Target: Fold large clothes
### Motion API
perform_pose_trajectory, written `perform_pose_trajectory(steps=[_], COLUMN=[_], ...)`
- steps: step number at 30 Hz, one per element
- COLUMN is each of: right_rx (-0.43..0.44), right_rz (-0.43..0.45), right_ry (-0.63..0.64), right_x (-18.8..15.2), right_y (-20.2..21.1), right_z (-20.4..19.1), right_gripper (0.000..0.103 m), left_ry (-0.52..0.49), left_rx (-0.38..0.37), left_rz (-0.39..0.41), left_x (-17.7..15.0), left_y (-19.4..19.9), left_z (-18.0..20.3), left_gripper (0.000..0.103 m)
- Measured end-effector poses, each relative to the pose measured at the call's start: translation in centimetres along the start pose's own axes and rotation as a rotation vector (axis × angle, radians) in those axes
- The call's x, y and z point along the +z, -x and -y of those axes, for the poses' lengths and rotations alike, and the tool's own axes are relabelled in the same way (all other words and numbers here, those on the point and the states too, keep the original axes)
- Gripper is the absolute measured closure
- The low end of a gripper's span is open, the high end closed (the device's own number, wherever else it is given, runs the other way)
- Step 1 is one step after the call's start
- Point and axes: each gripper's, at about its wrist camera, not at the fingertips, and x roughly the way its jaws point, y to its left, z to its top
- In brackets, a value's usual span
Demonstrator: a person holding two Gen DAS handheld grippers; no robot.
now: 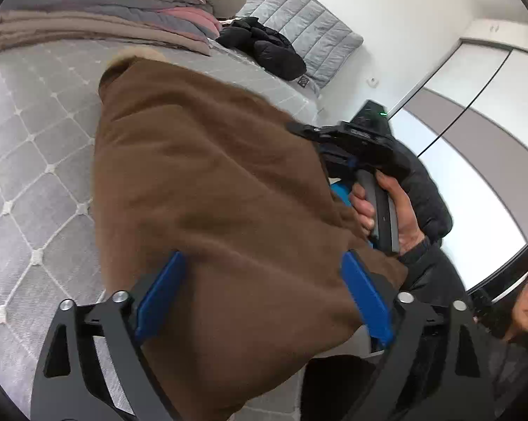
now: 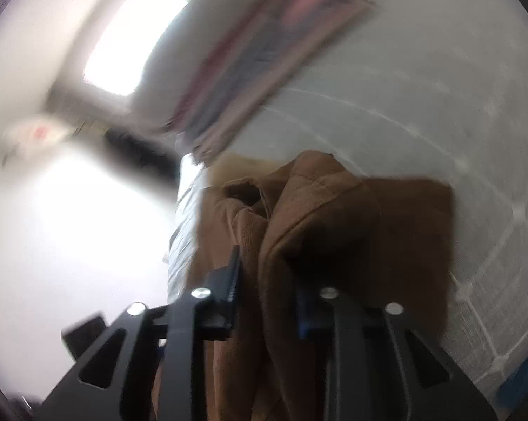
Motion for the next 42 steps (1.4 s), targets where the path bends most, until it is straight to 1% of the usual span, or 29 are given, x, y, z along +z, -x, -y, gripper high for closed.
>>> perform_pose_trajectory(steps=[2,3,4,5,7,9,10,11,12,13,14,15,16,18,20,22,24,25,26,28,29,30,32,33,36,38,39,41,42], right_rx=[0.007,0.008,0.009,-0.005,-0.061,-0.092,-0.135,-0.155,-0.181,-0.187,-0.162,-0.138,-0.132,-0.164,-0.180,-0.199,-0.172,-0.172,-0.151,-0.132,-0.130,-0.122,-0.101,-0.072,0.010,0.020,0.022,-0.004,-0.019], right_rz=[0.027,0.051,0.067,0.088,0.104,0.038,0.045,0.075,0.126,0.177,0.233,0.250,0.237,0.106,0.021,-0.056,-0.097,-0.085,-0.073,-0.039,-0.024,-0.021,-0.009,0.002,0.060,0.090,0.101,0.117,0.108], right_ry=[0.040,0.037,0.020,-0.029,-0.099,-0.143,-0.125,-0.106,-0.067,-0.027,0.013,0.038,0.056,0.067,0.039,-0.029,-0.054,-0.030,-0.006,0.034,0.066,0.097,0.120,0.117,0.095,0.103,0.098,0.071,0.039], right_x=[-0.3,-0.5,-0.4,-0.6,-1.7,-3.1,-3.7,-3.9,-3.3,-3.1,-3.1,-2.9,-2.6,-2.4,-3.3,-4.0,-4.4,-4.9,-4.7,-3.8,-3.5,-3.4,-3.4,-3.3,-3.5,-4.4,-4.7,-5.1,-5.3], right_y=[0.9,1.9,5.1,6.0,7.1,6.4,6.6,7.1,7.0,8.0,9.5,10.1,10.0,8.5,8.1,6.1,4.0,4.1,3.5,2.6,2.3,2.0,1.7,2.2,5.2,7.4,8.5,10.3,10.3], right_z=[-1.9,-1.5,0.6,2.7,6.6,8.7,8.2,7.3,5.3,3.4,1.0,-0.8,-1.9,-3.2,-2.0,-0.2,0.7,0.7,0.3,-0.7,-1.4,-2.2,-3.5,-3.8,-4.2,-4.5,-4.1,-2.6,-1.1], right_gripper=[0.082,0.083,0.087,0.095,0.097,0.096,0.093,0.089,0.086,0.068,0.047,0.039,0.033,0.032,0.032,0.032,0.032,0.033,0.037,0.054,0.072,0.083,0.089,0.090,0.091,0.092,0.092,0.092,0.092], left_ry=[0.006,0.003,-0.003,-0.008,-0.010,-0.019,-0.022,-0.022,-0.019,-0.017,-0.015,-0.011,-0.007,-0.004,-0.003,-0.006,-0.009,-0.008,-0.006,0.000,0.002,0.004,0.011,0.021,0.082,0.067,0.038,-0.006,-0.023], left_rx=[-0.024,-0.034,-0.036,-0.030,-0.011,-0.012,-0.013,-0.011,-0.007,-0.002,-0.001,-0.003,-0.003,0.007,0.016,0.021,0.027,0.030,0.033,0.037,0.041,0.048,0.052,0.046,-0.031,-0.050,-0.062,-0.081,-0.083], left_rz=[0.001,-0.003,-0.007,-0.008,-0.010,-0.011,-0.013,-0.010,-0.009,-0.010,-0.010,-0.008,-0.006,-0.003,0.003,0.010,0.013,0.013,0.011,0.005,0.005,0.005,0.003,0.003,0.013,0.028,0.031,0.025,0.011], left_x=[0.0,0.0,0.0,0.0,0.0,-0.1,-0.1,-0.1,-0.1,-0.1,0.0,0.0,0.0,0.0,-0.2,-0.4,-0.4,-0.5,-0.5,-0.3,-0.2,-0.1,0.1,0.2,0.8,1.3,1.6,1.8,1.8], left_y=[-0.2,-0.4,-0.5,-0.7,-1.0,-1.2,-1.3,-1.3,-1.3,-1.3,-1.3,-1.3,-1.3,-1.4,-1.4,-1.5,-1.5,-1.6,-1.6,-1.6,-1.6,-1.6,-1.5,-1.4,-0.5,-0.1,-0.1,-0.6,-1.4], left_z=[-0.2,-0.1,0.1,0.4,0.6,0.7,0.7,0.7,0.6,0.6,0.6,0.6,0.5,0.7,0.9,1.0,1.1,1.3,1.3,1.4,1.5,1.5,1.5,1.4,1.7,2.4,3.3,4.4,4.7], left_gripper=[0.015,0.015,0.015,0.015,0.014,0.013,0.013,0.013,0.013,0.013,0.013,0.013,0.013,0.013,0.013,0.013,0.012,0.012,0.012,0.012,0.012,0.012,0.012,0.012,0.012,0.012,0.012,0.012,0.012])
